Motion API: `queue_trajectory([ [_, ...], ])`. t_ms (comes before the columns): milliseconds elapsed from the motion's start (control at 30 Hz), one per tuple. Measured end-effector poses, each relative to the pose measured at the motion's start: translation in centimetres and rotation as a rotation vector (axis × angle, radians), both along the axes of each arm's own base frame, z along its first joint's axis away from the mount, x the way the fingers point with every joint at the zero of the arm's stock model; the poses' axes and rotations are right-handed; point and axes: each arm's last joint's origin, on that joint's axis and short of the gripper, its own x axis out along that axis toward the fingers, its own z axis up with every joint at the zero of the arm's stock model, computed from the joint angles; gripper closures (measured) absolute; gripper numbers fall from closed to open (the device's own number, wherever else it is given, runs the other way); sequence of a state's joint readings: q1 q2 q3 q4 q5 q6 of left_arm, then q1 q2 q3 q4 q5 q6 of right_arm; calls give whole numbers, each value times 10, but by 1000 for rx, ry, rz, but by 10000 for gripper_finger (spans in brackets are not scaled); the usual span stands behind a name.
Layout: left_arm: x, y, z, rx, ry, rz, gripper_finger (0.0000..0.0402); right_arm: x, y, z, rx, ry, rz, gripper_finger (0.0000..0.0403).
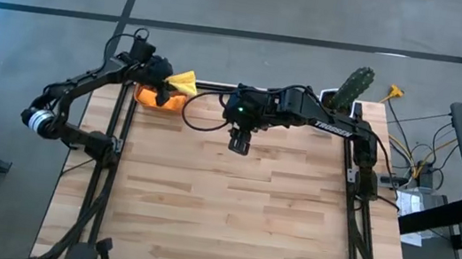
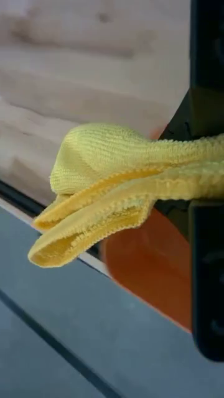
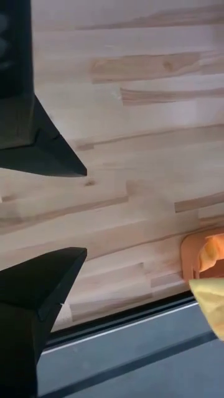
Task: Roll microfiber towels into tight, uniform cylinder then place into a basket
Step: Put the rolled yellow towel into the orange bin
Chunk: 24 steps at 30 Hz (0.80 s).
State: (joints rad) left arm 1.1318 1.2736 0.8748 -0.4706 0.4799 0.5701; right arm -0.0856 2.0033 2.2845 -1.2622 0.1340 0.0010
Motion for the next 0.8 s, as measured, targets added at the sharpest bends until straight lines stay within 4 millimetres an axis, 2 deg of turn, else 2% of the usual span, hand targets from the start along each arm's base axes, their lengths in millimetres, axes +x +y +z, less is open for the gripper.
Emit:
queue_trajectory([
  [200,-9,20,-27,-72,76,31,385,-2,0,-1,13,18,-12,211],
  [300,-7,30,-34,-136,72,79,385,-3,1,-2,31,29,-29,211],
  [500,-7,51,-49,-313,197,352,385,-4,4,-3,43,44,-29,211],
  [667,-6,60,-66,-468,287,362,385,-4,4,-3,43,43,-29,211],
  [800,-4,66,-66,-460,296,340,385,-4,3,-2,43,43,-29,212],
])
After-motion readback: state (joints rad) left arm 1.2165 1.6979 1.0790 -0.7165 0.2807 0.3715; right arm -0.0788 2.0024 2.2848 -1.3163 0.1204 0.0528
